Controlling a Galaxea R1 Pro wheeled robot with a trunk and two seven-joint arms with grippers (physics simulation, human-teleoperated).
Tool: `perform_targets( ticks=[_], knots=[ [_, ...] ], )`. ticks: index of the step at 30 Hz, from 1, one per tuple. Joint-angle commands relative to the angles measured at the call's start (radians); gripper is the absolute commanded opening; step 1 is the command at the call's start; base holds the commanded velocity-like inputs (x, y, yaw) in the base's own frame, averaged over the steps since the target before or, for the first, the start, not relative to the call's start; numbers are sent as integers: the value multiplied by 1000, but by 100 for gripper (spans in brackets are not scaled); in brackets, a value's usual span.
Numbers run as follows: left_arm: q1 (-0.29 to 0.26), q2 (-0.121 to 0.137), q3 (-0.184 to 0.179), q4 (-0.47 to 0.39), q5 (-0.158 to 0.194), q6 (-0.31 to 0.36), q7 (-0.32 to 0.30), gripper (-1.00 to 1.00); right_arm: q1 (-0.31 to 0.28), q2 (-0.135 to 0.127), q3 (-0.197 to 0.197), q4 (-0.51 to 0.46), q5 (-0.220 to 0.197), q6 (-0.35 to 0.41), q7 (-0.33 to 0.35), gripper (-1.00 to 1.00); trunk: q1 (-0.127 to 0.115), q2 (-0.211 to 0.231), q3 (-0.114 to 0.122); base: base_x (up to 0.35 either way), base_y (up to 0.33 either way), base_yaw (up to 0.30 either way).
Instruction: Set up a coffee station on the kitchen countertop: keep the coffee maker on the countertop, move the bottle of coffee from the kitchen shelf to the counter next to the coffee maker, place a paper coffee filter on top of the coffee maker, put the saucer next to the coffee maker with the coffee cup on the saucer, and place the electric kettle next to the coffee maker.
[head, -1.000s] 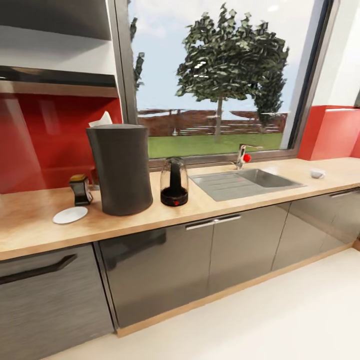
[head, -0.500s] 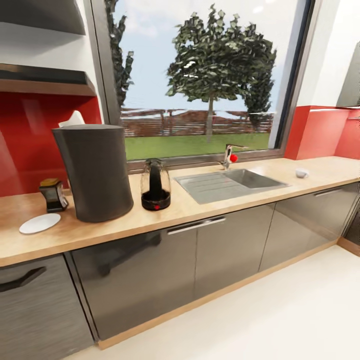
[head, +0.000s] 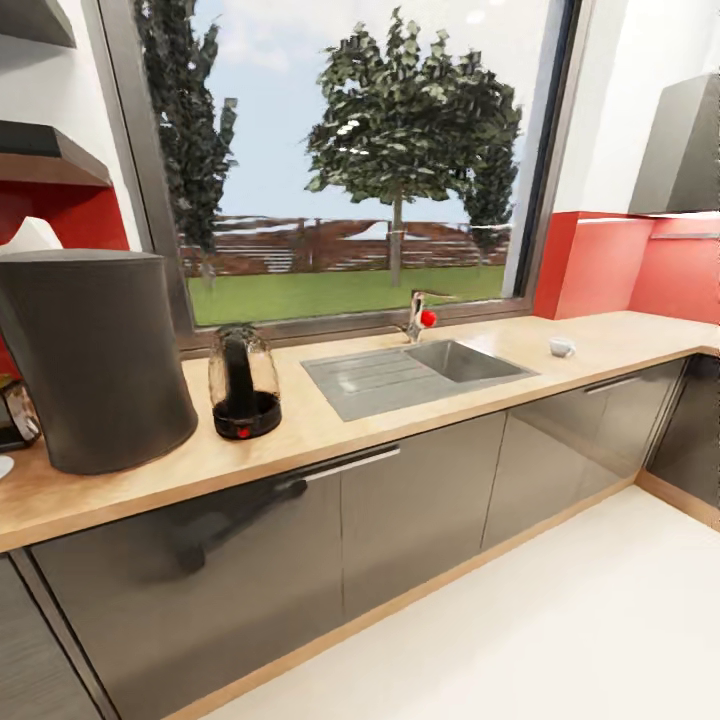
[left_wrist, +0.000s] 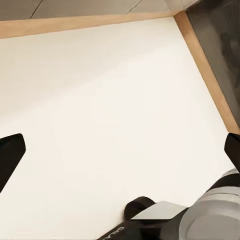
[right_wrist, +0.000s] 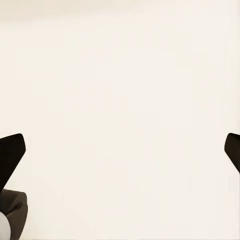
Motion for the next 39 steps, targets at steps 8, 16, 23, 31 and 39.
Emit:
perform_targets(
  ticks=[8, 16, 23, 31, 39],
  knots=[
    [-1, 0, -8, 1, 6, -9, -1, 100, -1, 1, -2, -1, 13, -5, 6, 100, 0, 0, -1, 197, -265, -4],
    [-1, 0, -7, 1, 6, -9, -1, 100, -1, 1, -2, 0, 15, -5, 6, 100, 0, 0, -1, 220, -265, -146],
    [-1, 0, -7, 1, 6, -9, -2, 100, -1, 2, -1, 1, 15, -5, 6, 100, 0, 0, -1, 225, -263, -220],
    [-1, 0, -7, 1, 6, -9, -1, 100, -1, 2, -1, 1, 15, -6, 5, 100, 0, 0, -1, 228, -261, -37],
    [-1, 0, -7, 1, 6, -9, -1, 100, -1, 2, -1, 1, 15, -6, 4, 100, 0, 0, -1, 230, -260, -3]
  ],
)
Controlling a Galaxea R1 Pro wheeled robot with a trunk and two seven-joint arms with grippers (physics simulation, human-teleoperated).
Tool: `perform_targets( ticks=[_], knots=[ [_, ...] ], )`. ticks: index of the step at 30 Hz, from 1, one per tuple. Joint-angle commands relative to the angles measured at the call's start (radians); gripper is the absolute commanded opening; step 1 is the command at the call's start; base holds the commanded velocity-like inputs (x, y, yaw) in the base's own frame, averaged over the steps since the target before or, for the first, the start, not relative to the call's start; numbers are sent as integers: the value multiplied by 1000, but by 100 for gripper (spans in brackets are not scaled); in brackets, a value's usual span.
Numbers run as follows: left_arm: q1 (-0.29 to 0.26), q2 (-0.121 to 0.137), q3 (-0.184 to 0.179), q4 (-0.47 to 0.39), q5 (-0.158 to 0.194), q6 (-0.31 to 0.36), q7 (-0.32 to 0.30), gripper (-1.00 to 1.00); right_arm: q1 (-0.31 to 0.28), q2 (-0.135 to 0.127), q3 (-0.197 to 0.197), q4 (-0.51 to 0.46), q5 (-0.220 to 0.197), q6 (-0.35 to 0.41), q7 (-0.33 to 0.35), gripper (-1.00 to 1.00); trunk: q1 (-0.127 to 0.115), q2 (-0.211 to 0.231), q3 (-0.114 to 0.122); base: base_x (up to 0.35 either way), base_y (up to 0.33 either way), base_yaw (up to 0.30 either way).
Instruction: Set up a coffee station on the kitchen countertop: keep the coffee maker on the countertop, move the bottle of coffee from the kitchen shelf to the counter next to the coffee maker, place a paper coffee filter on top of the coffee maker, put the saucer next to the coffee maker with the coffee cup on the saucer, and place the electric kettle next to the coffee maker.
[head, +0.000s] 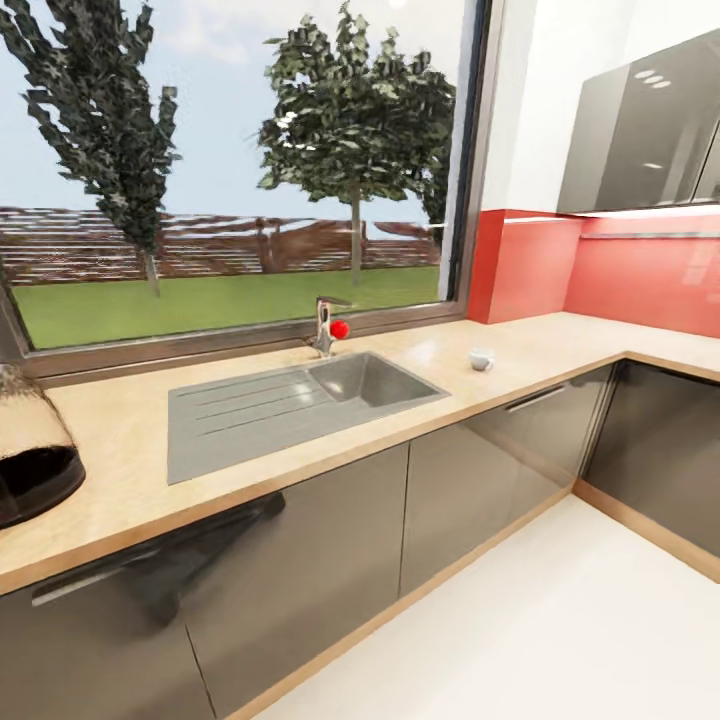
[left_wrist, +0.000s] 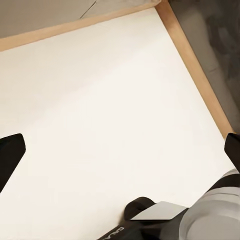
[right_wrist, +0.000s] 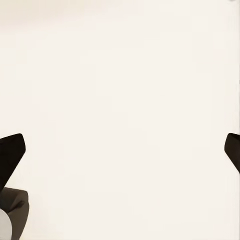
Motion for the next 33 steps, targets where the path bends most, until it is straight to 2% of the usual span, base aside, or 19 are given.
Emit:
perform_targets(
  ticks=[1, 27, 33],
  knots=[
    [-1, 0, -8, 1, 6, -9, -1, 100, -1, 1, -7, -1, 11, -6, 4, 100, 0, 0, -1, 230, -260, -1],
    [-1, 0, -10, 0, 6, -9, -2, 100, -1, 1, -7, -1, 11, -6, 4, 100, 0, 0, -1, 228, -260, 0],
    [-1, 0, -10, 1, 6, -9, -2, 100, -1, 1, -7, 0, 11, -6, 4, 100, 0, 0, -1, 122, -277, 0]
  ],
)
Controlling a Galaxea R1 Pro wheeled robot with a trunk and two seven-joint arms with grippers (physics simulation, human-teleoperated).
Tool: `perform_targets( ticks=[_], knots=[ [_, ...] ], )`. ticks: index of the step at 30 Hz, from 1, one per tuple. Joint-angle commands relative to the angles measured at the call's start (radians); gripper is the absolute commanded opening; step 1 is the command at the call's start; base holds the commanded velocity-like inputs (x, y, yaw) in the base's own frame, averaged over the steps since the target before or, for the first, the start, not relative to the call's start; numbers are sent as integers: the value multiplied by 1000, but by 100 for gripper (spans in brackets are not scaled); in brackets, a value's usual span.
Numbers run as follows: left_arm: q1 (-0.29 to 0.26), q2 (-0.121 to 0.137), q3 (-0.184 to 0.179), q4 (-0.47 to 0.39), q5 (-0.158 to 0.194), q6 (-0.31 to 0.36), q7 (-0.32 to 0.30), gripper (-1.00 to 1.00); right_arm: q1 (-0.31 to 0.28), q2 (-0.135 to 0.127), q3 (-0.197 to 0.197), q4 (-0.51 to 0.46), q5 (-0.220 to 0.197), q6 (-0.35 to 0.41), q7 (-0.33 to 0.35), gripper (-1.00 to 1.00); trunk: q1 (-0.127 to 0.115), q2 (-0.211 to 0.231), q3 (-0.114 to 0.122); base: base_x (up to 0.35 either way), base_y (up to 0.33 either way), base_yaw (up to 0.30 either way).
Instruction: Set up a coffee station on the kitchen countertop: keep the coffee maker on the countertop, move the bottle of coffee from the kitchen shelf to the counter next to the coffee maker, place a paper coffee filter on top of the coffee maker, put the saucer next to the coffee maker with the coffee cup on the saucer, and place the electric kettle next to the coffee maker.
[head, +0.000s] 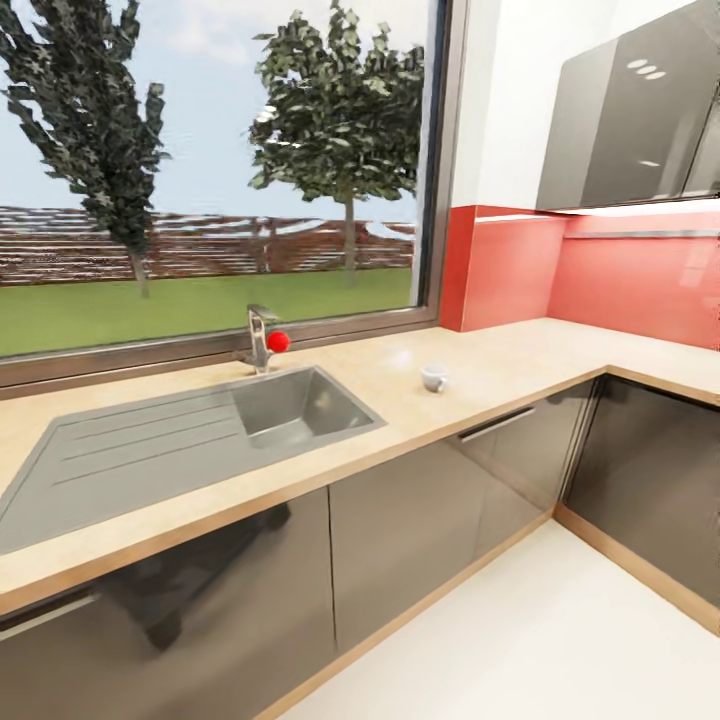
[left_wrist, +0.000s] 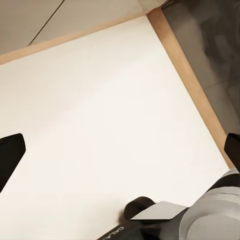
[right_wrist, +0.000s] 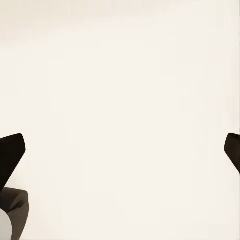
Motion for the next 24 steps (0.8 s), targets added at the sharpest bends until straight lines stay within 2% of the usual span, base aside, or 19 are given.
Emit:
perform_targets(
  ticks=[1, 18, 24],
  knots=[
    [-1, 0, -8, 1, 6, -9, -1, 100, -1, 1, -7, -1, 11, -6, 4, 100, 0, 0, -1, 43, -294, 0],
    [-1, 0, -8, 1, 6, -9, -1, 100, -1, 2, -7, 1, 11, -6, 1, 100, 0, 0, -1, 6, -305, 1],
    [-1, 0, -9, 1, 6, -9, -1, 100, -1, 3, -7, 1, 11, -7, 0, 100, 0, 0, -1, 0, -290, 101]
  ],
)
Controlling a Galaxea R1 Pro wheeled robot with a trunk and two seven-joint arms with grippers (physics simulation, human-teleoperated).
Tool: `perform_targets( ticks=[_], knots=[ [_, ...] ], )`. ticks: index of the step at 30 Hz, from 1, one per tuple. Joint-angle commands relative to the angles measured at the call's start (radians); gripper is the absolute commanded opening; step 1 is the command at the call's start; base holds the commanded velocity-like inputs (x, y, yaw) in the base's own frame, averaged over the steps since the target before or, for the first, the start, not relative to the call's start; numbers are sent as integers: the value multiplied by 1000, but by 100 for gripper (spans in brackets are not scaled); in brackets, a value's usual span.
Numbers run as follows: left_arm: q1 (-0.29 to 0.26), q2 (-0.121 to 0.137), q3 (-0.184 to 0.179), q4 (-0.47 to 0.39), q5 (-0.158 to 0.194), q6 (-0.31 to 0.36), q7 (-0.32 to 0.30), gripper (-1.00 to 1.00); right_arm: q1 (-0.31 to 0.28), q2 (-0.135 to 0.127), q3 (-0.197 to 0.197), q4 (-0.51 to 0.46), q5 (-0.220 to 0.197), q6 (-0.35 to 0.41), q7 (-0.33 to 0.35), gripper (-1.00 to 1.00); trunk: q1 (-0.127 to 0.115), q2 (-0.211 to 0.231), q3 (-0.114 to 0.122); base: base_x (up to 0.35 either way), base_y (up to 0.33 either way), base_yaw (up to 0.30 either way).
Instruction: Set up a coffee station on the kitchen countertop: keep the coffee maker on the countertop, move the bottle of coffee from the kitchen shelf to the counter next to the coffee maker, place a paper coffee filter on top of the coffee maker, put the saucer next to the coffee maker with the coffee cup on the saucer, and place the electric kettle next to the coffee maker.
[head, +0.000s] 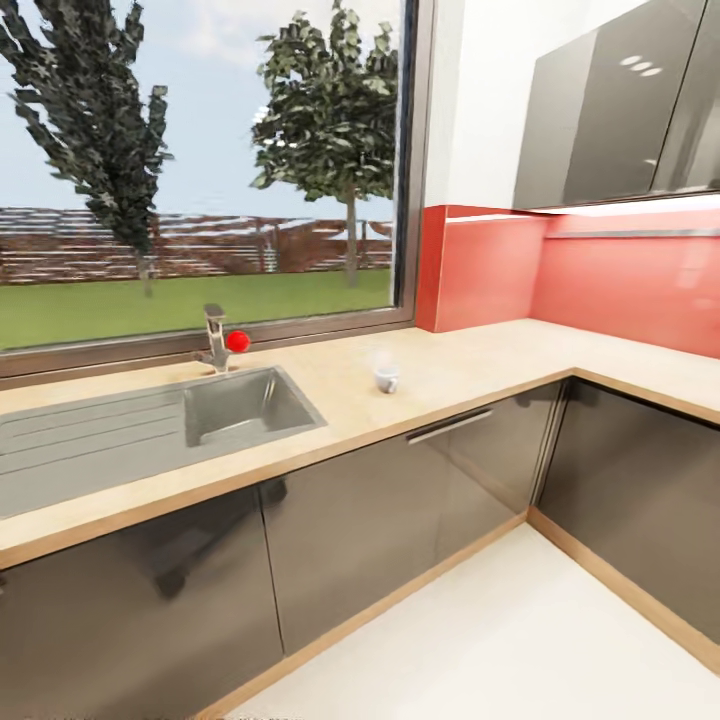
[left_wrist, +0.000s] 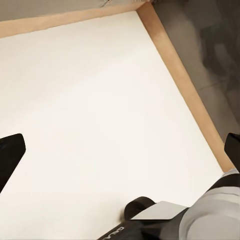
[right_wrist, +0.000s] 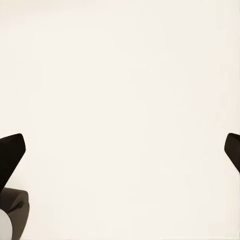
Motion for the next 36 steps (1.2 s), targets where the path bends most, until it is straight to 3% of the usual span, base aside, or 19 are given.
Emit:
perform_targets(
  ticks=[1, 18, 36],
  knots=[
    [-1, 0, -8, 1, 6, -9, -1, 100, -1, 1, -7, -1, 10, -7, 4, 100, 0, 0, -1, 0, -159, 212],
    [-1, 0, -8, 1, 6, -9, -2, 100, -1, 3, -8, -1, 10, -7, 4, 100, 0, 0, -1, 3, -24, 251],
    [-1, 0, -9, 1, 6, -9, -2, 100, -1, 3, -7, -1, 10, -7, 0, 100, 0, 0, -1, 109, -236, 25]
  ],
)
